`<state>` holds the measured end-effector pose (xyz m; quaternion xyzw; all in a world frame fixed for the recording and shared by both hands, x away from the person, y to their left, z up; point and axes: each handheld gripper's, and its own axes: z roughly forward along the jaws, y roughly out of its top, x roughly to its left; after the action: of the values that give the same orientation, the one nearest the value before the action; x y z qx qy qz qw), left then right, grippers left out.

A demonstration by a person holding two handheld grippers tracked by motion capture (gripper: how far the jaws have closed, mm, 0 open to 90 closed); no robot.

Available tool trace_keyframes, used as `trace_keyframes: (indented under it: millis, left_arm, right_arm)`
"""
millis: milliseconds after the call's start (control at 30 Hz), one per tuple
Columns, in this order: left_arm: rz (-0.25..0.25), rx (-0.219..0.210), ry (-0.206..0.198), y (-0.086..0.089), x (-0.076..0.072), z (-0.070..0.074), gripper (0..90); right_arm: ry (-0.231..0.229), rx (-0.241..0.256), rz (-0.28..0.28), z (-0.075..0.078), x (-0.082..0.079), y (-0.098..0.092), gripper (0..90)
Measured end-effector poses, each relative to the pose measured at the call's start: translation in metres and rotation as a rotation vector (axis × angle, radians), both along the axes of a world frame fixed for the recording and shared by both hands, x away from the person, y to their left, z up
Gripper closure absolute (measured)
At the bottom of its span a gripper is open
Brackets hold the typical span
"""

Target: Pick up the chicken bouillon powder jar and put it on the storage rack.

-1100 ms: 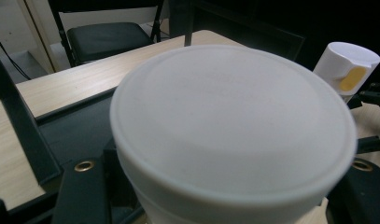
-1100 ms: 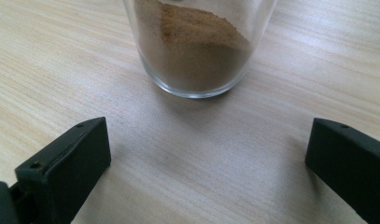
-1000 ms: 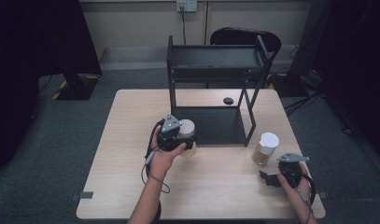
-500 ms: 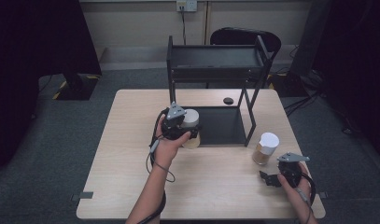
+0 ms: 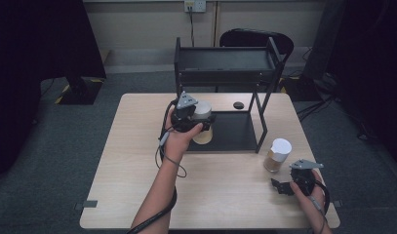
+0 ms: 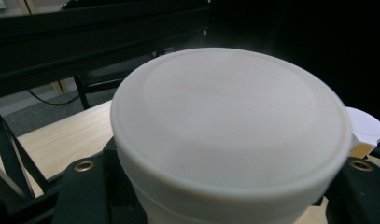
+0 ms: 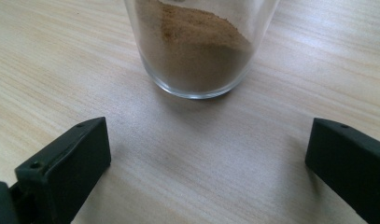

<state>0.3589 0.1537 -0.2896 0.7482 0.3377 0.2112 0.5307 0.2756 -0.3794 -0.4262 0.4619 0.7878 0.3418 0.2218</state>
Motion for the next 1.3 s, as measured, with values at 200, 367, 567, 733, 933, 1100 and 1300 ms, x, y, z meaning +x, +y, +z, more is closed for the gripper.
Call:
trace_keyframes:
  millis: [200, 367, 567, 733, 933, 1100, 1300]
  left_arm:
    - [0.002, -0.002, 0.004, -0.004, 0.005, 0.013, 33.8]
    - [0.000, 0.009, -0.001, -0.008, 0.007, 0.027, 33.8]
    - [0.001, -0.006, -0.015, -0.009, 0.009, 0.044, 33.8]
    - [0.013, -0.001, -0.031, -0.011, 0.009, 0.060, 33.8]
    - [0.024, -0.020, -0.044, -0.009, 0.010, 0.077, 33.8]
    - [0.030, -0.014, -0.048, -0.008, 0.012, 0.090, 33.8]
    - [0.041, -0.026, -0.047, -0.006, 0.015, 0.104, 33.8]
  right_arm:
    - [-0.001, -0.001, 0.002, 0.000, 0.000, 0.000, 0.0]
    - [-0.001, 0.000, 0.002, 0.000, 0.000, 0.000, 0.0]
    - [-0.001, -0.001, 0.002, 0.000, 0.000, 0.000, 0.0]
    - [-0.001, -0.001, 0.003, 0.000, 0.000, 0.000, 0.0]
    - [0.000, -0.001, 0.004, 0.000, 0.000, 0.000, 0.0]
    - [0.000, -0.001, 0.004, 0.000, 0.001, 0.000, 0.0]
    - [0.000, -0.001, 0.006, 0.000, 0.001, -0.001, 0.0]
